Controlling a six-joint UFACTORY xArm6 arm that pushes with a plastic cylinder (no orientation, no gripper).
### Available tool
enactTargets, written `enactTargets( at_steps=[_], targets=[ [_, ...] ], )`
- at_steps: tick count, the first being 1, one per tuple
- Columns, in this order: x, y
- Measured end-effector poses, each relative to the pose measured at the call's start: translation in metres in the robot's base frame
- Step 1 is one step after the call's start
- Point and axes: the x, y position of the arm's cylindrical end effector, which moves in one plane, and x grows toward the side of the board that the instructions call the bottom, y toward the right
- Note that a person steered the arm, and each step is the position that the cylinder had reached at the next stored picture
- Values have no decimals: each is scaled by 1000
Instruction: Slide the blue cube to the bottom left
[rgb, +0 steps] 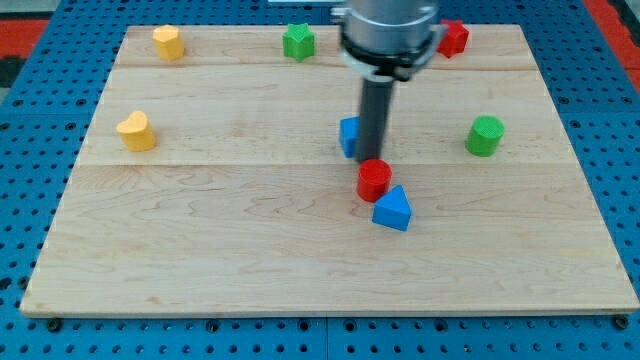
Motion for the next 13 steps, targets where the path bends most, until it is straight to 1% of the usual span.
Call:
enactTargets(
  at_steps=[1, 3, 4, 5, 6, 7, 9, 12, 13],
  targets=[
    [-10, -37],
    [-17, 73],
    [-46, 61],
    [-51, 3],
    [-15, -90],
    [13, -159],
    [-42, -147],
    [-43, -233],
    [-25, -265]
  ],
)
